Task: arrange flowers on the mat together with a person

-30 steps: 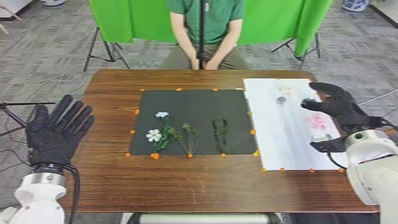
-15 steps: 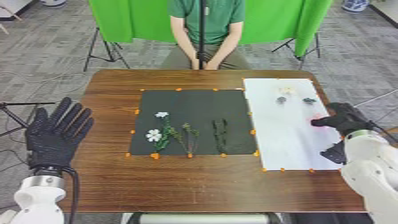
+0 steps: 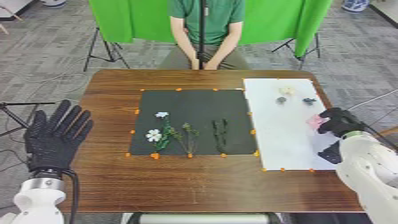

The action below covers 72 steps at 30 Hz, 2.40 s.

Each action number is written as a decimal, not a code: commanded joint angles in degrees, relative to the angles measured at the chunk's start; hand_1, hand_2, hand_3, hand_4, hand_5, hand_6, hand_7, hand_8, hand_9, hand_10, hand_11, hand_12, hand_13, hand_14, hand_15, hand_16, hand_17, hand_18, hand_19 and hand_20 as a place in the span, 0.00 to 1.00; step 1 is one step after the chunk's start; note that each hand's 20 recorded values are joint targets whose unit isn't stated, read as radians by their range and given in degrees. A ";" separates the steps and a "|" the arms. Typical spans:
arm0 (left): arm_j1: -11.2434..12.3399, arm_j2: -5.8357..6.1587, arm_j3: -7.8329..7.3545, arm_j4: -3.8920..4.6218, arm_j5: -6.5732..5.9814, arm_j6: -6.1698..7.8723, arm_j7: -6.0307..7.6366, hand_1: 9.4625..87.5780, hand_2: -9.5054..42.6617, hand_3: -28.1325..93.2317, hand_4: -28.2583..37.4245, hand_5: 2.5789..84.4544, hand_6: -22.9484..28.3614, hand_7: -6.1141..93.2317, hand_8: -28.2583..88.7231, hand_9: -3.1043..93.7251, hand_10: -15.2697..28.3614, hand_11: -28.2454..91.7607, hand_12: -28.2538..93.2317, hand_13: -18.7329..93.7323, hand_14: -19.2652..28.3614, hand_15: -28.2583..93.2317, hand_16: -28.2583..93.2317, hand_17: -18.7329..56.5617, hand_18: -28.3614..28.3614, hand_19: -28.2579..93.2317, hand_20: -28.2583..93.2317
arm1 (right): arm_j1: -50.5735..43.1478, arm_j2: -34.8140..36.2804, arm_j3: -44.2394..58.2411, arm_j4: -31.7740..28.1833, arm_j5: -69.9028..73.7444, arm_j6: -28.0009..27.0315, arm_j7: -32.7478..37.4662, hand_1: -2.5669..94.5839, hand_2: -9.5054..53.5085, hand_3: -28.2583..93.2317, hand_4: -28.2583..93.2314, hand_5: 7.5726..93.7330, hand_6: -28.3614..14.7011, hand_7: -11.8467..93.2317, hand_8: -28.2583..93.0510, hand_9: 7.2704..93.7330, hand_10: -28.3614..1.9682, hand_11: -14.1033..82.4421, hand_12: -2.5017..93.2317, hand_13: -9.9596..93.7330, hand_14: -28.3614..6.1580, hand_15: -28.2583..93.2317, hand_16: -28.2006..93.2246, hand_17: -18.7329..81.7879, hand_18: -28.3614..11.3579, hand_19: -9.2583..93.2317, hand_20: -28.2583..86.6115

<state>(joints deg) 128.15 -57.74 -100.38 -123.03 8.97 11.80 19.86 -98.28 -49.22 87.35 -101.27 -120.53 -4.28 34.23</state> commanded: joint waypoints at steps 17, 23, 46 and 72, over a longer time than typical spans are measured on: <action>0.86 -0.80 0.45 0.16 -0.76 0.20 -0.26 0.20 0.43 0.79 0.00 0.47 0.59 0.18 0.17 0.41 0.70 0.39 0.32 0.42 0.74 0.49 0.20 0.18 0.76 0.49 0.35 | 4.07 5.36 -18.42 5.30 -13.16 23.67 1.91 0.70 0.00 0.70 0.00 0.70 0.76 0.53 0.19 0.80 0.70 0.26 0.48 0.67 0.74 0.58 0.61 0.48 0.34 0.75 0.60; 0.84 -0.81 0.20 0.13 -0.67 0.21 -0.36 0.21 0.43 0.79 0.00 0.47 0.60 0.18 0.17 0.41 0.70 0.39 0.32 0.42 0.74 0.49 0.20 0.17 0.76 0.49 0.35 | 6.87 6.54 -21.68 -0.05 -16.27 26.73 0.55 0.69 0.00 0.72 0.00 0.72 0.76 0.53 0.20 0.81 0.70 0.26 0.49 0.68 0.74 0.56 0.62 0.49 0.32 0.75 0.60; -2.81 0.27 3.03 1.50 0.45 1.75 -2.51 0.21 0.43 0.79 0.00 0.47 0.60 0.18 0.17 0.41 0.70 0.39 0.32 0.42 0.74 0.50 0.20 0.17 0.76 0.49 0.35 | 36.94 -10.18 -56.70 6.65 -16.12 18.89 -9.96 0.67 0.00 0.74 0.00 0.72 0.75 0.52 0.20 0.81 0.69 0.26 0.49 0.68 0.73 0.56 0.62 0.49 0.31 0.76 0.60; -3.35 0.95 3.97 1.63 0.95 2.61 -4.09 0.20 0.44 0.80 0.00 0.47 0.60 0.18 0.16 0.41 0.71 0.39 0.32 0.42 0.74 0.51 0.19 0.17 0.75 0.49 0.35 | 39.31 -13.83 -63.19 8.71 -20.95 9.26 -7.67 0.67 0.00 0.76 0.00 0.66 0.73 0.49 0.19 0.74 0.66 0.24 0.39 0.64 0.70 0.55 0.59 0.48 0.30 0.76 0.58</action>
<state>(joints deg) 123.81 -57.08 -95.72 -121.62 11.39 14.06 15.30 -58.01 -63.00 21.03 -91.22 -142.38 10.42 27.60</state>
